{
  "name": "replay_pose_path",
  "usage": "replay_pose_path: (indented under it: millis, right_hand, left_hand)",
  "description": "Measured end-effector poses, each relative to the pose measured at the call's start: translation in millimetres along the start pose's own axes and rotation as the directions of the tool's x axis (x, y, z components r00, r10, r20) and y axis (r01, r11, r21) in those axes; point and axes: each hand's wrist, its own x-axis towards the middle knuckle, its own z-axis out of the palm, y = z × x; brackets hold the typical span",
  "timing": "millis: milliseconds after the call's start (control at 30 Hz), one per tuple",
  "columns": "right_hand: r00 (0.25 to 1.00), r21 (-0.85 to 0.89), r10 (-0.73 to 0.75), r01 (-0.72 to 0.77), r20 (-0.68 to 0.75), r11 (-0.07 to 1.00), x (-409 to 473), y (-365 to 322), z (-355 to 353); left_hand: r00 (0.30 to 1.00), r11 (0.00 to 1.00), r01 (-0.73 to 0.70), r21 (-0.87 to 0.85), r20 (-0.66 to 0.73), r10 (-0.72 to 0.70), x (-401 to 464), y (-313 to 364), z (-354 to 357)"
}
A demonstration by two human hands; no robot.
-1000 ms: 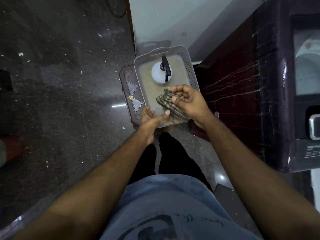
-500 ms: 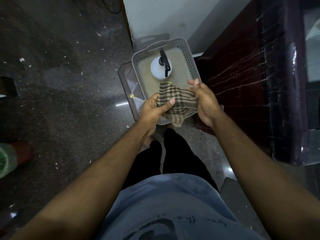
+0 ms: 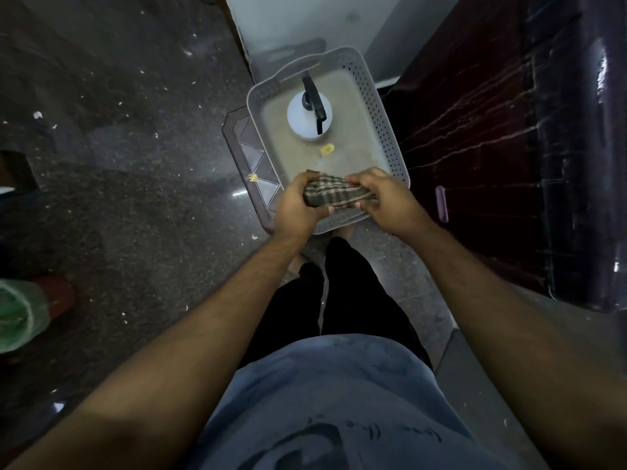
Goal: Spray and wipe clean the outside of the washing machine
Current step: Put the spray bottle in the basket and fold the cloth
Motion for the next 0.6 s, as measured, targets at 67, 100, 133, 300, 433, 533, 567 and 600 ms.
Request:
replay_pose_path:
  millis: [67, 100, 133, 300, 433, 533, 567, 600]
  right_hand:
    - [0.999, -0.105, -0.005, 0.001, -0.037, 0.994, 3.8, 3.4, 1.7]
    - [0.998, -0.156, -0.007, -0.001, -0.056, 0.988, 5.8, 5.8, 2.5]
    - [0.997, -0.21, -0.008, -0.009, -0.081, 0.978, 7.3, 7.3, 3.1]
    - [0.985, -0.295, -0.001, -0.051, -0.173, 0.954, 9.5, 7.8, -1.3]
    - [0.995, -0.416, 0.098, -0.099, -0.025, 0.904, 23.2, 12.5, -15.1]
    - [0.993, -0.444, 0.118, -0.102, 0.008, 0.89, 35.5, 13.9, -20.3]
    - [0.993, -0.437, 0.12, -0.103, 0.012, 0.894, 42.0, 15.6, -20.2]
    - [0.991, -0.424, 0.132, -0.114, 0.015, 0.899, 48.4, 16.6, -19.7]
  left_hand:
    - [1.0, 0.972, -0.001, 0.234, -0.027, 0.007, 2.8, 0.4, 0.6]
    - [0.999, 0.952, 0.008, 0.305, -0.034, 0.003, 5.2, -2.4, 2.6]
    - [0.999, 0.933, 0.014, 0.361, -0.041, 0.001, 8.0, -6.0, 5.4]
    - [0.999, 0.904, 0.039, 0.426, 0.016, -0.05, 20.0, -15.5, 17.2]
    - [0.967, 0.966, 0.224, 0.127, 0.095, -0.237, 26.5, -20.8, 19.1]
    - [0.958, 0.958, 0.286, -0.013, 0.042, -0.285, 33.7, -22.7, 22.0]
    - [0.952, 0.952, 0.305, -0.033, 0.004, -0.305, 38.0, -24.1, 24.7]
    - [0.946, 0.946, 0.322, -0.034, -0.036, -0.323, 40.9, -23.0, 25.8]
